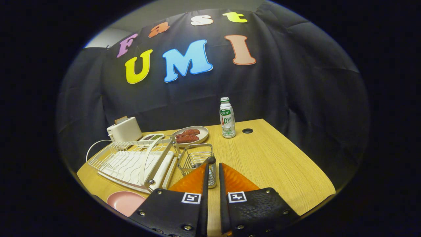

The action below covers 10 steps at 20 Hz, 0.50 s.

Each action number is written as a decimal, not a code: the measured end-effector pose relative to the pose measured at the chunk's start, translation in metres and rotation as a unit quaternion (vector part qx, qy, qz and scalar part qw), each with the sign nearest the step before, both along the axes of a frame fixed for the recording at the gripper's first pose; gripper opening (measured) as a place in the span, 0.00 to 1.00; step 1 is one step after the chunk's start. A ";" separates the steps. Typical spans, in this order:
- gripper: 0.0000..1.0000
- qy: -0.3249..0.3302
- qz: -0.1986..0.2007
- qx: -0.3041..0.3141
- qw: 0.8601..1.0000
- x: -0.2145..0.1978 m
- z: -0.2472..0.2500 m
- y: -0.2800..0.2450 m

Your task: Take the plate from the dish rack, then take the spoon from the basket and place it into the plate.

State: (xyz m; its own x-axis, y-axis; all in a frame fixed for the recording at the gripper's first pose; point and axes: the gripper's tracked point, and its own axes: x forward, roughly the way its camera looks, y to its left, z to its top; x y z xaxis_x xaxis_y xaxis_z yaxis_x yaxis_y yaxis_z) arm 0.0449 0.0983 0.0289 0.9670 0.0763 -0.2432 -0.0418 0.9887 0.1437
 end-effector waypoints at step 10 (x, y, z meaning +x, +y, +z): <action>0.23 -0.030 0.027 0.023 0.999 0.043 0.012 0.005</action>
State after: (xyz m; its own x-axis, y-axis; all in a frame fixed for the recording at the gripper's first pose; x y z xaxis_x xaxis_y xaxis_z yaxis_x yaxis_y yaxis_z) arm 0.0882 0.1029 0.0414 0.9740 0.1374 -0.1799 -0.1040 0.9775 0.1837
